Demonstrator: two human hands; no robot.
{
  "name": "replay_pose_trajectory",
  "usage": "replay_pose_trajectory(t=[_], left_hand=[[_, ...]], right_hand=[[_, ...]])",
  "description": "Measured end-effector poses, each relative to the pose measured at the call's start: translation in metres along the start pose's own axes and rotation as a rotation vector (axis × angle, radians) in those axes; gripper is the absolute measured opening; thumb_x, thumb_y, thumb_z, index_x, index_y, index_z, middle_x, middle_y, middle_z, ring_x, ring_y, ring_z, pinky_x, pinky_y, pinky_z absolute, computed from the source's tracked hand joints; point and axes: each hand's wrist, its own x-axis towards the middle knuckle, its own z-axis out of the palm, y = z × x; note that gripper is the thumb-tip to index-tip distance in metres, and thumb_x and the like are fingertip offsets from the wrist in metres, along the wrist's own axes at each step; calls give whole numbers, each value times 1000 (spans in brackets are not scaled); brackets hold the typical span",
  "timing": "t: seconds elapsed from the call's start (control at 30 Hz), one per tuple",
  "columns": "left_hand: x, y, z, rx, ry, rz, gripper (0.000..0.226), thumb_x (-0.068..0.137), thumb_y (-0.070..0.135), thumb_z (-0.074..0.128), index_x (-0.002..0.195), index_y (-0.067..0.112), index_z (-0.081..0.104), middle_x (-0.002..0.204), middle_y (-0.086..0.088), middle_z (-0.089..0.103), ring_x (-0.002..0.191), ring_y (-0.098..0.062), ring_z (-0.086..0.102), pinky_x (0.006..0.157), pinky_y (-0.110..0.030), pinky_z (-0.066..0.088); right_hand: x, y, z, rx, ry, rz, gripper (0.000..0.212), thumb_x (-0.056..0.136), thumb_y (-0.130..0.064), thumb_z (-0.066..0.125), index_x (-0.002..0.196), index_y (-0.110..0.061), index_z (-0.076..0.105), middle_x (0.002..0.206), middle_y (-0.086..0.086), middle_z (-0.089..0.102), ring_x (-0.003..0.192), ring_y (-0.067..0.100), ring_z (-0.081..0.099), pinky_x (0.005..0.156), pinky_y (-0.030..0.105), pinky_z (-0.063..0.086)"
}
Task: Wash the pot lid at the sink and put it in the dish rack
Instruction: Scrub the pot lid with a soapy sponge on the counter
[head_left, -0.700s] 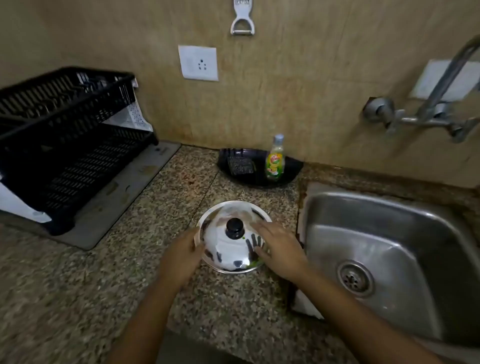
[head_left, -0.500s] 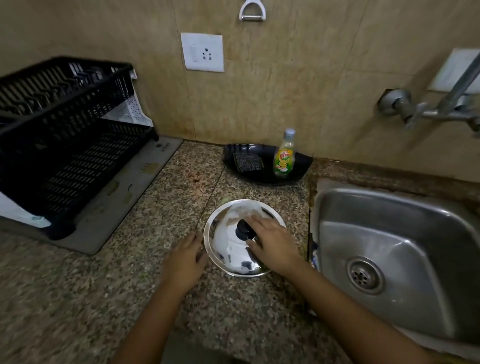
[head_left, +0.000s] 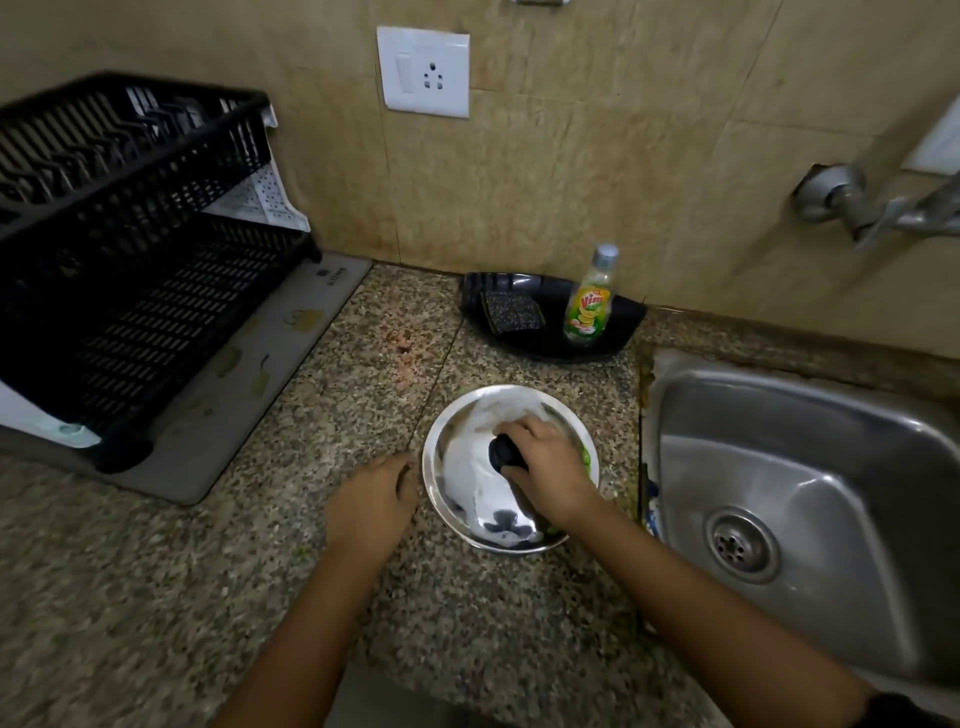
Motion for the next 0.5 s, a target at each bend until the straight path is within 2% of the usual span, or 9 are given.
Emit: replay_pose_trajectory(t=[0.07,0.13,0.23,0.33,0.37,0.5], left_hand=[[6,2,-1,-21,12,-19,31,95,36,42,115,30,65,108,-3,70,91,-27,65,73,-33,49],[13,9,-2,-227,-7,-115,36,98,39,38,109,20,67,103,-7,71,86,-25,64,74,-33,48],[27,33,-11,-789,-46,-290,46,98,45,34,112,16,66,112,-8,69,103,-26,63,95,-42,48],[36,75,-20,-1067,-118,-396,39,98,46,37,118,23,61,120,-2,62,113,-24,57,103,-46,43],[36,92,-21,-1131,-171,-409,33,97,46,39,112,27,61,117,-1,63,110,-23,58,102,-45,44],[37,162,-7,-1310,-381,-420,30,95,41,49,97,19,69,105,-8,71,95,-25,66,89,-40,52]], right_hand=[[1,-5,-8,14,50,-61,48,86,-18,64,132,-18,50,133,6,50,119,27,45,94,37,41],[1,-6,-21,24,103,-104,48,85,-15,65,131,-18,51,132,7,51,117,28,47,93,40,45],[-5,1,-41,92,171,-106,49,83,-16,68,130,-20,52,128,5,53,114,29,48,95,42,44],[-19,19,-57,160,254,-62,48,79,-16,71,125,-22,56,121,3,56,112,27,50,96,41,44],[-24,27,-64,177,274,-38,48,79,-17,72,124,-22,56,119,3,56,112,26,50,96,40,44],[-49,71,-92,191,318,86,49,79,-17,72,125,-23,57,122,2,56,116,23,49,99,37,42]])
